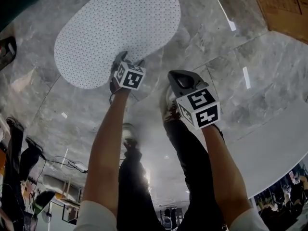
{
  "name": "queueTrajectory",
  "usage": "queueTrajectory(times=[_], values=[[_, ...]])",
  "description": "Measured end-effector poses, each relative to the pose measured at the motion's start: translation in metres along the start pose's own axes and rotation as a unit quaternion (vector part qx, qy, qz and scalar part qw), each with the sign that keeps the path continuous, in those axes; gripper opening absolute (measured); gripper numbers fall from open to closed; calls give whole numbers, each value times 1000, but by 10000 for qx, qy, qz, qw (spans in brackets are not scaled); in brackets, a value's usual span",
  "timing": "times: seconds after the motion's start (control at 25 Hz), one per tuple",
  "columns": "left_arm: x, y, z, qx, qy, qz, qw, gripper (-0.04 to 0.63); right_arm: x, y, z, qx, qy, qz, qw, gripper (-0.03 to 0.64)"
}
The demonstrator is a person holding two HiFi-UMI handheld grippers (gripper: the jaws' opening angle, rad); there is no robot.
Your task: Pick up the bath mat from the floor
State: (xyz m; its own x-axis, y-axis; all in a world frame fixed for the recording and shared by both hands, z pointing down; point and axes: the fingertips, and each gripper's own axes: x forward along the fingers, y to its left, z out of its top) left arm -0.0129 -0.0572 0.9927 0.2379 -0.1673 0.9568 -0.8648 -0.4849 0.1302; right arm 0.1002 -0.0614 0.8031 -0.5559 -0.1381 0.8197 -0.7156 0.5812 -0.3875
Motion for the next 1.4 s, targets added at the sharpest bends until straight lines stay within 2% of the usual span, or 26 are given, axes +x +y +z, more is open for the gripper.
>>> queueTrajectory(times=[0.16, 0.32, 0.56, 0.84, 0.88, 0.92, 0.96, 1.16, 1.2, 1.28, 1.4], values=[[15, 4, 0, -184, -35, 181, 9997, 322, 0, -3, 7, 342, -186, 184, 9991, 15], [17, 8, -5, -104, -88, 510, 9986, 321, 1, 1, 12, 625, -323, 475, 9964, 15], [18, 9, -2, -165, 50, 503, 9986, 321, 0, -3, 10, 553, -243, 448, 9972, 15], [13, 14, -2, -307, -16, 302, 9991, 281, 3, -2, 1, 424, -70, 392, 9983, 15], [13, 15, -3, -364, -9, 291, 9989, 272, 3, -3, 0, 411, -63, 383, 9984, 15], [13, 17, -3, -419, 4, 276, 9987, 157, 3, -3, 0, 399, -58, 374, 9985, 15], [13, 18, -4, -434, 13, 250, 9987, 143, 2, -3, 0, 386, -57, 370, 9986, 15], [12, 15, -2, -248, -107, 184, 9995, 155, 0, -2, 1, 285, -37, 380, 9989, 15], [11, 13, -2, -172, -116, 167, 9996, 179, 0, -3, 1, 288, -29, 364, 9989, 15], [10, 9, -1, 32, -177, 220, 9996, 272, 0, -3, 0, 302, -7, 319, 9990, 15], [9, 10, 1, 27, -347, 408, 9986, 314, 1, -1, -1, 236, 27, 328, 9992, 15]])
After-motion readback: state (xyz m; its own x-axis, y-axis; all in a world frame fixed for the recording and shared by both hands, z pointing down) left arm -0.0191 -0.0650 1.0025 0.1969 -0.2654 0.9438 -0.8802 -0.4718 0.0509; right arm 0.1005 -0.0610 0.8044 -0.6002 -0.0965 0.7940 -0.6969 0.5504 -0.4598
